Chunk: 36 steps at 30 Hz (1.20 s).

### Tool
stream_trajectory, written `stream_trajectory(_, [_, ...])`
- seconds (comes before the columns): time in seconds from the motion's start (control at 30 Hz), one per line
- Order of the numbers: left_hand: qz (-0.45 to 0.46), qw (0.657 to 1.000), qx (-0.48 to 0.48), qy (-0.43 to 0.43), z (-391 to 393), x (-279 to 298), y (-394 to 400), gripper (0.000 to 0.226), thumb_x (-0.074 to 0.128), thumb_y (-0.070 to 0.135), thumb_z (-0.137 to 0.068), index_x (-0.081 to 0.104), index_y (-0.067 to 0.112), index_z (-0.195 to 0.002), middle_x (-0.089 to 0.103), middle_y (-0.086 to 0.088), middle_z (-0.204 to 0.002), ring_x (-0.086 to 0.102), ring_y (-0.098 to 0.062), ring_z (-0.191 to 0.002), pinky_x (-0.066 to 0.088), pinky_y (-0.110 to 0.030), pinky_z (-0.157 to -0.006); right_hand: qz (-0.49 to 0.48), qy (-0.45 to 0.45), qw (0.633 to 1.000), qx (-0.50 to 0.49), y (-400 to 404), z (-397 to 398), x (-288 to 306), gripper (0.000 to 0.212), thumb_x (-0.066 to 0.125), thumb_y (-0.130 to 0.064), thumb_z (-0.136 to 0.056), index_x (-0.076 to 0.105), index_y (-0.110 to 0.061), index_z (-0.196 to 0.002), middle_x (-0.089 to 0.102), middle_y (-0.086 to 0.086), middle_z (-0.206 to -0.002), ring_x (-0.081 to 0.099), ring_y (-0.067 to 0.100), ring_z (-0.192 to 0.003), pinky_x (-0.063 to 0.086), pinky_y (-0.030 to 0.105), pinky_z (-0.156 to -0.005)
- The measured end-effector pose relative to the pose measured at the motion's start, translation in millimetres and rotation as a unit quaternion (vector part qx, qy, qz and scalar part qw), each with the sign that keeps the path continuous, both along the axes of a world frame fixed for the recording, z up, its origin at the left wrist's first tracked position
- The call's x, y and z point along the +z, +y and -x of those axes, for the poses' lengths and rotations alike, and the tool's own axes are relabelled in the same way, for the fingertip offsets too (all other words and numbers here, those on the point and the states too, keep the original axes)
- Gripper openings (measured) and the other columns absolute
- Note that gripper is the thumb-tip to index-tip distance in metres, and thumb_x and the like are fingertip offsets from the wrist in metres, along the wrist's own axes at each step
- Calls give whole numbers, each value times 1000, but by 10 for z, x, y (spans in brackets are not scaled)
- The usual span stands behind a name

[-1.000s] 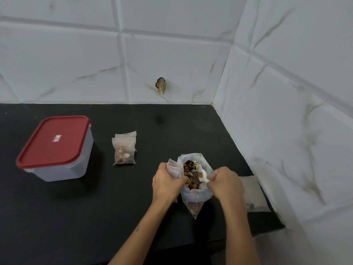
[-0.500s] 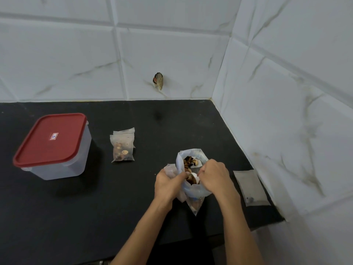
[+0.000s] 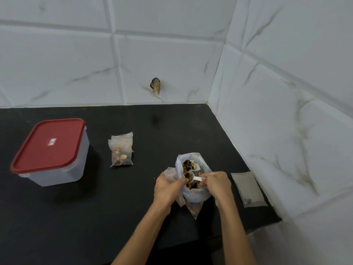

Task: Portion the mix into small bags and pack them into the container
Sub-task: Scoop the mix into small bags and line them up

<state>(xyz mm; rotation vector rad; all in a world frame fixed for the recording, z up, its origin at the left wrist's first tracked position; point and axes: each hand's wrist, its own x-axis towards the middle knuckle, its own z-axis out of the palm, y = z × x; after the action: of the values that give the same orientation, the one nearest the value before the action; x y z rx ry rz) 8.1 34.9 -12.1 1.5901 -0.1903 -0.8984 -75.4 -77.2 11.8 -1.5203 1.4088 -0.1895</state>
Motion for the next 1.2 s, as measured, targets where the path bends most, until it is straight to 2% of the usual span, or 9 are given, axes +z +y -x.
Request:
stream_trajectory(0.07, [-2,1000,-6,-11,-15,1,-2,43,74,25,-65,67,11,-104,73,-6,-91,71,-16,-84,59,-36,-76,75,11,997,23,47,-36,-13,22,54,-12,-91,68,-13,-107,67,4,-95,58,10,-78,38,19,-53])
stream_trajectory(0.23, [33,999,-28,-7,-38,-17,15,12,67,5,-81,69,6,-93,72,-8,-83,71,-13,-73,54,-22,-60,209,34,972,97,151,-124,13,24,48,-10,-94,70,-13,-104,65,-2,-93,51,3,-66,37,11,-51])
stream_trajectory(0.33, [45,998,-37,3,-53,-47,2,20,69,6,-80,67,6,-100,72,-8,-87,71,-14,-77,53,-22,-61,134,33,985,100,65,-112,69,22,51,-9,-91,72,-12,-95,61,-3,-78,51,4,-63,39,16,-52])
stream_trajectory(0.43, [45,998,-34,10,-69,-75,-13,34,72,9,-77,64,4,-109,73,-9,-93,71,-19,-86,55,-29,-69,4,-5,998,66,-47,-2,113,20,54,-6,-88,72,-12,-94,70,5,-79,56,11,-70,41,25,-62])
stream_trajectory(0.5, [44,998,-39,9,-89,-91,-21,35,72,9,-76,64,5,-109,73,-8,-95,71,-19,-89,56,-30,-72,-50,-30,997,54,-83,65,84,19,54,-4,-90,70,-10,-97,71,8,-78,50,10,-63,39,24,-60])
stream_trajectory(0.73, [52,997,-49,-3,-111,-30,-13,20,71,5,-78,67,7,-98,73,-8,-92,71,-16,-86,54,-28,-70,-166,-137,976,-6,-105,159,-31,20,49,4,-90,67,-3,-93,66,9,-67,46,11,-59,38,21,-58])
stream_trajectory(0.93, [23,999,-28,-18,-106,-4,-39,48,83,21,-69,62,8,-110,71,-5,-97,69,-14,-89,53,-24,-67,-201,-189,960,-36,-116,203,-50,23,46,5,-91,68,-2,-89,62,12,-74,43,11,-61,39,20,-58])
stream_trajectory(1.03, [-4,995,-1,-99,-71,114,-17,52,86,34,-63,56,19,-103,65,1,-97,64,-10,-89,50,-22,-66,-189,-198,961,-47,-140,243,-1,24,46,4,-92,68,-1,-96,62,11,-76,43,10,-60,39,19,-56])
stream_trajectory(1.2, [-10,951,5,-309,-19,340,-8,49,84,34,-66,49,25,-99,59,10,-92,59,-3,-85,49,-18,-66,-130,-228,963,-64,-141,311,265,22,47,2,-92,67,-3,-99,63,10,-80,45,9,-63,40,19,-54])
